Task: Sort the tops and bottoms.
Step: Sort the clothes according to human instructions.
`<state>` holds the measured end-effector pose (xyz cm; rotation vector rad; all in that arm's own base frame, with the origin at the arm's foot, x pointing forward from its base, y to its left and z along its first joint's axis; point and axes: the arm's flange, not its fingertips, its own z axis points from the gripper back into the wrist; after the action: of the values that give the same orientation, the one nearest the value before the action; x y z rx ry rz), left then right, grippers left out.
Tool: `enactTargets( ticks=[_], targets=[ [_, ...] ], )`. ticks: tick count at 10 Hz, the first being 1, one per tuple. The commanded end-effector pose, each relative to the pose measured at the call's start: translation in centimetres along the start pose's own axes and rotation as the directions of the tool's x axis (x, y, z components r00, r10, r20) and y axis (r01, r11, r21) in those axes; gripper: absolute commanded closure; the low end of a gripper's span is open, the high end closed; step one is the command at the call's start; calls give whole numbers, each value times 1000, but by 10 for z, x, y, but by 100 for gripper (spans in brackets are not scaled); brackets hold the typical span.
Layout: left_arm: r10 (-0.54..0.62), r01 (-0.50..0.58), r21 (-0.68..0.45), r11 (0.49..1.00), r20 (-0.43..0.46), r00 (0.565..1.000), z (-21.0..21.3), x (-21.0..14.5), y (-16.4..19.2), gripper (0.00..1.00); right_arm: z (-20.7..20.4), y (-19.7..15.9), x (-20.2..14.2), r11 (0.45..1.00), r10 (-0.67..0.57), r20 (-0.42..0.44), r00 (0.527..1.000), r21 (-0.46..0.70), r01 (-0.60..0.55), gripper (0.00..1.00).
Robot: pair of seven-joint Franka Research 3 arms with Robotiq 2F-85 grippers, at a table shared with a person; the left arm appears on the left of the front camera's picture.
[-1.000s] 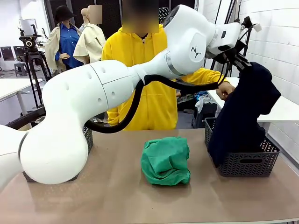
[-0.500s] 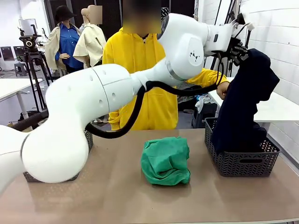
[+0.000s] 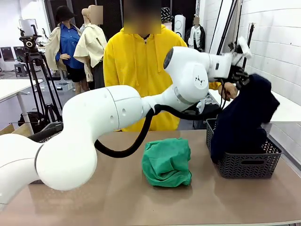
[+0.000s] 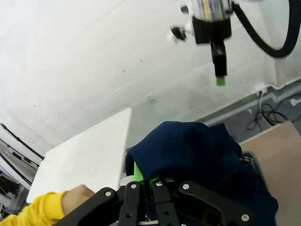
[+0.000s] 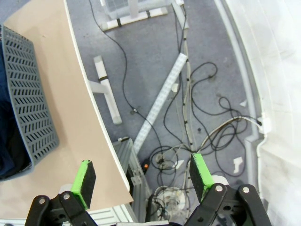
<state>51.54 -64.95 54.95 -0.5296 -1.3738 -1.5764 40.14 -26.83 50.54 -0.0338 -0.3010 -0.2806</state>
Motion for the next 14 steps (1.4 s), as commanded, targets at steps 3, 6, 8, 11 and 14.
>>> enactTargets(
  ticks=[3, 6, 8, 11, 14],
  targets=[
    [48, -75, -177, 981, -151, 987, -190, -20, 76, 100, -1, -1, -1, 1000, 13, -1, 1000, 0, -13, 0],
    [-34, -52, -224, 973, -361, 932, -212, -53, 40, 100, -1, -1, -1, 1000, 13, -1, 1000, 0, -13, 0],
    [-68, -47, -254, 966, -424, 903, -216, -67, 15, 100, -1, -1, -1, 1000, 13, -1, 1000, 0, -13, 0],
    [-99, -60, -325, 944, -452, 887, -216, -71, -4, 100, -1, -1, -1, 1000, 13, -1, 1000, 0, -13, 0],
    [-58, -88, -299, 950, -447, 892, -208, -67, -2, 100, -1, -1, -1, 1000, 13, -1, 1000, 0, -13, 0]
  ],
)
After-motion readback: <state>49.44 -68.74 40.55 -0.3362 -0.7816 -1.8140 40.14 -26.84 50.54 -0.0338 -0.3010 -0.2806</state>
